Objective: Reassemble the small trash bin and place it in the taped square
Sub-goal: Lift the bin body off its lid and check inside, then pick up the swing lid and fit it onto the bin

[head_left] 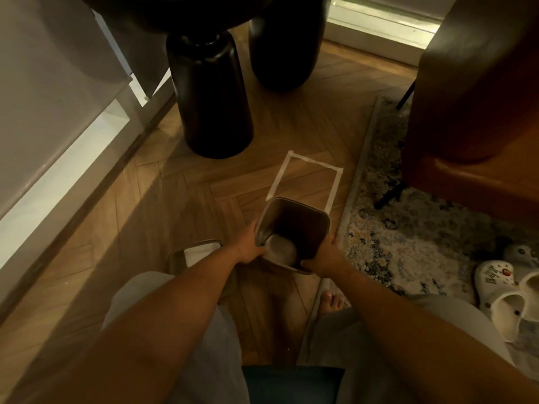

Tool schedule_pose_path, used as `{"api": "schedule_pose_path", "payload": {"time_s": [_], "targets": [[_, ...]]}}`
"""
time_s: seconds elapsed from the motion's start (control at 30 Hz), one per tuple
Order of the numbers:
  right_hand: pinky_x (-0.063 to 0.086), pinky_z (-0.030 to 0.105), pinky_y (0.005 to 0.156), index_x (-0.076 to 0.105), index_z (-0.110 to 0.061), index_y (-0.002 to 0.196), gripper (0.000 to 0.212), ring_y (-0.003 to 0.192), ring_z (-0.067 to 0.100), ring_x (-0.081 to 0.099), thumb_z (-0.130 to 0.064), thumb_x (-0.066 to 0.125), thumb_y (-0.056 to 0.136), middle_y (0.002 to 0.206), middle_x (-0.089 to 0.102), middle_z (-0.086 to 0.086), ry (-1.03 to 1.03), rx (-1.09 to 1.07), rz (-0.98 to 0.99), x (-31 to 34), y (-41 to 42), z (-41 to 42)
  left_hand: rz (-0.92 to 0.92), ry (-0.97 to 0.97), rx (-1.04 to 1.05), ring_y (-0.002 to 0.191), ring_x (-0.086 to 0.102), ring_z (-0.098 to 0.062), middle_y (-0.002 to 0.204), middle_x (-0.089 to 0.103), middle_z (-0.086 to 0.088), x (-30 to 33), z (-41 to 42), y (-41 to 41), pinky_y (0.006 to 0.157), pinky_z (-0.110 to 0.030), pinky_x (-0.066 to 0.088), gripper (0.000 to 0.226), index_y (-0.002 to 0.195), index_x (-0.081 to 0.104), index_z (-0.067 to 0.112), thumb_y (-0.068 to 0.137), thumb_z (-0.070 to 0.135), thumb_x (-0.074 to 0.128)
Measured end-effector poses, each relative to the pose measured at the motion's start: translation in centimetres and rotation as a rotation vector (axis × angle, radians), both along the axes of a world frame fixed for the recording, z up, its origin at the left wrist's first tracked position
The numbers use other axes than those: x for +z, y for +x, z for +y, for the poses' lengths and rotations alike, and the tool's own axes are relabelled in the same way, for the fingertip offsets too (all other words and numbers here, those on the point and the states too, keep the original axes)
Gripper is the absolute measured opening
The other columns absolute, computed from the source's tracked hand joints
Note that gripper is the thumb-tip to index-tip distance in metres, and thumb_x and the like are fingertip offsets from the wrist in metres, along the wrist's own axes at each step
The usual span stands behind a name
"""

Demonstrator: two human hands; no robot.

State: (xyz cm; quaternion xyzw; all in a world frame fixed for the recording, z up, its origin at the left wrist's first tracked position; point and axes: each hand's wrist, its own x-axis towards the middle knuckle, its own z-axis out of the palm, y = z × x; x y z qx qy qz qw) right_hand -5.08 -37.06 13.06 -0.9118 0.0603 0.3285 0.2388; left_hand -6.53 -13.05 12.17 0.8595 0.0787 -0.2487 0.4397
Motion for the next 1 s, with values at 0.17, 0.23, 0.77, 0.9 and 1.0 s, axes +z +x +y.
{"api": "schedule_pose_path", "payload": {"time_s": [0.17,0.23,0.77,0.9,1.0], "targets": [[0.045,0.042,0.109,0.038,-0.010,0.151,0.080,0.137,0.031,0.045,-0.044,0.072,0.088,0.155,0.037,0.015,-0.006,0.166,-0.081,5.1,3.8,1.6,-0.001,0.091,0.109,0.132,0.048,-0.030,0.146,0.048,-0.009,2.0,1.9,1.3,0.094,-0.033,0.039,0.073,0.150,0.035,0.019,0.088,0.033,0.071],[0.048,0.043,0.105,0.041,-0.012,0.151,0.077,0.131,0.030,0.052,-0.047,0.071,0.089,0.150,0.047,0.012,0.049,0.279,-0.114,7.4,4.7,2.4,-0.026,0.133,0.093,0.131,0.049,-0.029,0.147,0.048,-0.009,3.1,3.3,1.6,0.097,-0.033,0.041,0.071,0.150,0.036,0.019,0.089,0.037,0.069],[0.046,0.039,0.106,0.038,-0.025,0.155,0.076,0.122,0.018,0.058,-0.055,0.065,0.091,0.144,0.058,0.003,0.194,0.519,0.032,10.5,6.7,9.9,0.145,0.181,0.245,0.127,0.052,-0.027,0.143,0.051,-0.012,4.3,16.7,-7.3,0.098,-0.029,0.041,0.068,0.149,0.038,0.010,0.093,0.038,0.065],[0.046,0.034,0.100,0.043,-0.027,0.152,0.074,0.126,0.020,0.057,-0.057,0.067,0.088,0.151,0.053,0.005,0.190,0.560,0.068,8.5,6.6,14.0,0.150,0.249,0.252,0.124,0.051,-0.024,0.142,0.052,-0.008,3.5,19.1,-8.9,0.099,-0.031,0.037,0.067,0.147,0.042,0.015,0.092,0.047,0.063],[0.045,0.035,0.103,0.044,-0.028,0.152,0.078,0.132,0.023,0.054,-0.064,0.065,0.086,0.153,0.051,0.001,0.119,0.630,0.077,6.5,6.7,17.1,0.168,0.222,0.267,0.109,0.054,-0.017,0.134,0.058,-0.008,2.8,20.7,-9.6,0.094,-0.032,0.042,0.063,0.142,0.047,0.017,0.089,0.046,0.065]]}}
